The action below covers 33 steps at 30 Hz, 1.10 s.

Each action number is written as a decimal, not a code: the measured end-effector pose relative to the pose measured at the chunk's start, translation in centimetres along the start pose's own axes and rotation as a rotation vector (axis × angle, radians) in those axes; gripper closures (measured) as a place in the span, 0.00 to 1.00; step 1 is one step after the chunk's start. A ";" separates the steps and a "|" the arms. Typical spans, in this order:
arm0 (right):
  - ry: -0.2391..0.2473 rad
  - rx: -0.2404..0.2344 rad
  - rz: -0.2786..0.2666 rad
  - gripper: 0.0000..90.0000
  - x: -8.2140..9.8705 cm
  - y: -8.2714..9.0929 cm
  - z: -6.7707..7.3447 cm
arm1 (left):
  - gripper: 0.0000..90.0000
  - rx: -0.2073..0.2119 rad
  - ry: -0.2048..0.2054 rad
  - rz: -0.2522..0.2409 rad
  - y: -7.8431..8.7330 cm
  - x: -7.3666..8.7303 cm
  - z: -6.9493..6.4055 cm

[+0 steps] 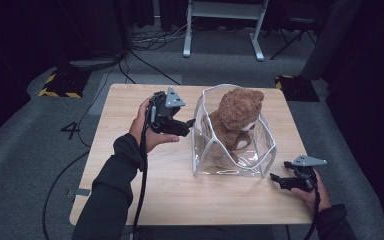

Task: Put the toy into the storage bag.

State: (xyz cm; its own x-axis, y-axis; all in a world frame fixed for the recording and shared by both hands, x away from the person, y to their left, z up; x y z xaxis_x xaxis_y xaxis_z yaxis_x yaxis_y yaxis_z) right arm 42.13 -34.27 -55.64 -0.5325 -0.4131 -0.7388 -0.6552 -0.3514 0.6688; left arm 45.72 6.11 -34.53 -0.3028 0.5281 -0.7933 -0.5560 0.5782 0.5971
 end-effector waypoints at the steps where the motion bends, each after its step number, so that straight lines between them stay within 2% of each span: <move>1: 0.000 -0.001 0.000 0.18 0.0 0.0 0.0 | 0.19 -0.001 0.004 0.001 0.0 0.2 0.0; 10: 0.000 0.000 0.000 0.18 0.0 0.0 0.0 | 0.18 -0.016 -0.004 0.021 0.3 1.3 0.2; 11: -0.001 0.000 0.000 0.18 0.0 0.0 0.0 | 0.18 -0.018 -0.006 0.037 0.2 1.7 0.2; 18: 0.000 0.000 0.000 0.18 0.0 0.0 0.0 | 0.18 -0.022 -0.019 0.054 0.1 2.7 0.3; 19: -0.001 0.000 0.000 0.18 0.0 0.0 0.0 | 0.18 -0.033 -0.025 0.066 0.0 3.1 0.3; 22: 0.000 -0.001 0.001 0.18 0.0 0.0 0.0 | 0.18 -0.032 -0.025 0.077 -0.1 3.3 0.3; 23: 0.000 0.000 0.000 0.18 0.0 0.0 0.0 | 0.18 -0.046 -0.028 0.088 -0.1 3.6 0.4; 33: 0.000 -0.001 0.001 0.18 0.0 0.0 0.0 | 0.19 -0.054 -0.038 0.129 -0.4 5.1 0.5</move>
State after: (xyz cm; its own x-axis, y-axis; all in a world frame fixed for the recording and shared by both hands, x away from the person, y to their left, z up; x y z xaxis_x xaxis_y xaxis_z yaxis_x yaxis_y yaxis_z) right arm 42.12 -34.27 -55.63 -0.5331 -0.4135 -0.7381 -0.6539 -0.3522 0.6696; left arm 44.74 8.91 -38.74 -0.3452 0.6200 -0.7046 -0.5555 0.4702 0.6859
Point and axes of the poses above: each handheld gripper's, and its own axes: y roughly backward along the jaws, x roughly out of its underside, z roughly to its left, the point moved 7 cm from there along -y, roughly forward along the jaws, and after that the axes turned 6 degrees about x, right-handed, at the moved point
